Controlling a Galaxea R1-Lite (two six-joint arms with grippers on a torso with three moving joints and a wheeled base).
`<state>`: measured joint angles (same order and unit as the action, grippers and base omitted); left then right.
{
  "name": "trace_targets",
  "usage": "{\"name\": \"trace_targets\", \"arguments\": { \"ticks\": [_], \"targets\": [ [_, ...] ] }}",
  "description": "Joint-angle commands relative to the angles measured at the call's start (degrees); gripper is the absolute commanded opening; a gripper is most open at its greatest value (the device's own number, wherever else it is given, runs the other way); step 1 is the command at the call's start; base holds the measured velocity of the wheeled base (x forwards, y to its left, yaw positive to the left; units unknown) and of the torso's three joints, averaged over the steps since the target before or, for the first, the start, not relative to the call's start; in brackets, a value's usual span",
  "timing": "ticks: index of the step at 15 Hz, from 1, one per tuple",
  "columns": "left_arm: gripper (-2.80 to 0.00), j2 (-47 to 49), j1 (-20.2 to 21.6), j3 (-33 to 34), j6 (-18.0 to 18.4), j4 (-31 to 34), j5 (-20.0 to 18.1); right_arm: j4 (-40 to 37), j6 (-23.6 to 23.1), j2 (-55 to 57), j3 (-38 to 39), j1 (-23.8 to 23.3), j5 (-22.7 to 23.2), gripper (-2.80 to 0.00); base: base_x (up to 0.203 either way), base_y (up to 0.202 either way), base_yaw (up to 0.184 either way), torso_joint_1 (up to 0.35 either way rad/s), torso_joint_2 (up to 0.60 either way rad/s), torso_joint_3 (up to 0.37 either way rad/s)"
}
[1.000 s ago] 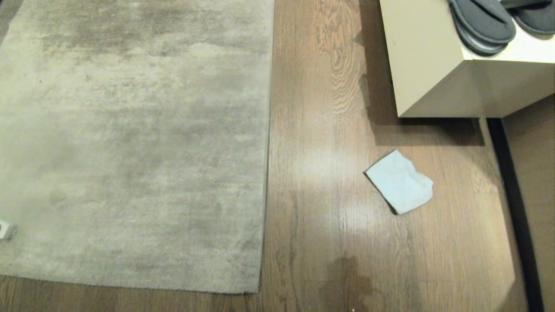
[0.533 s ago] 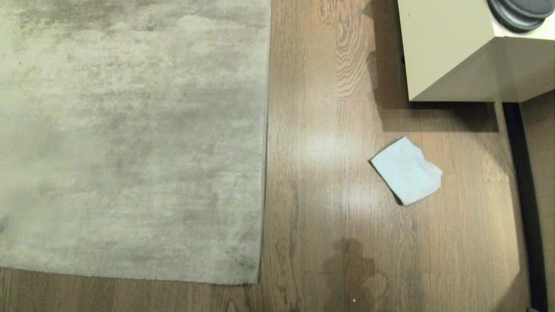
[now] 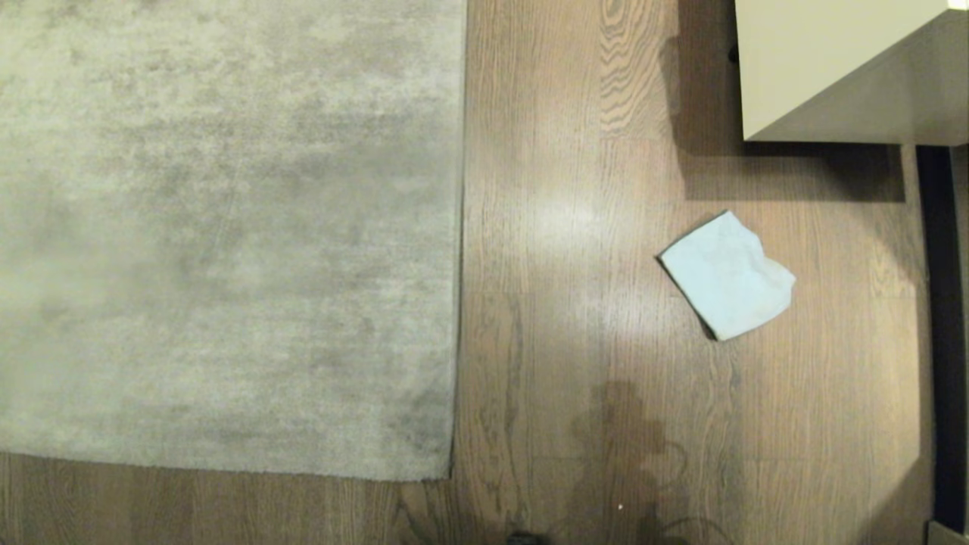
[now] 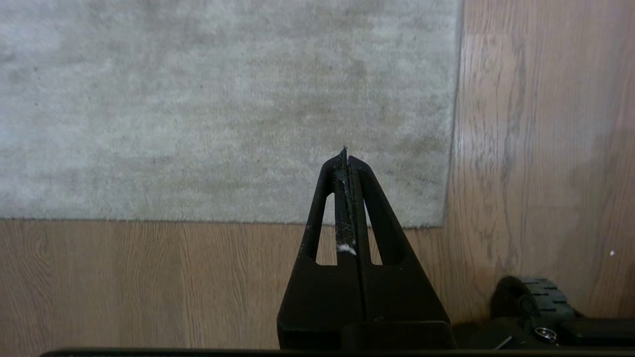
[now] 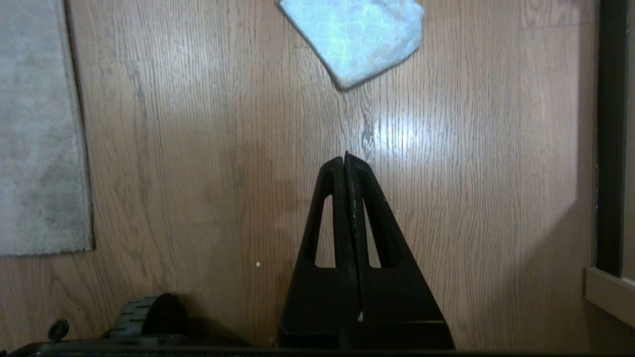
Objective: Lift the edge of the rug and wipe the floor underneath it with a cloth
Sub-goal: Pick up the rag
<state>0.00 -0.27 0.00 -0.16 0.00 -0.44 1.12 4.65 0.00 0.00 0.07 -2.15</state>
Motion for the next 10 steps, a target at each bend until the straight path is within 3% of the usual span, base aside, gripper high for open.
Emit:
{"name": "trace_targets", "arguments": {
  "ticks": [1, 10],
  "targets": [
    [-2.80, 0.0, 0.0, 0.0, 0.0, 0.0, -0.1, 0.0, 0.0, 0.0, 0.0, 0.0, -0.1, -2.80, 0.000, 0.000, 0.000, 0.001, 0.00, -0.199],
    [-2.80, 0.0, 0.0, 0.0, 0.0, 0.1, -0.1, 0.0, 0.0, 0.0, 0.0, 0.0, 0.0, -2.80, 0.000, 0.000, 0.000, 0.002, 0.00, -0.199]
  ]
}}
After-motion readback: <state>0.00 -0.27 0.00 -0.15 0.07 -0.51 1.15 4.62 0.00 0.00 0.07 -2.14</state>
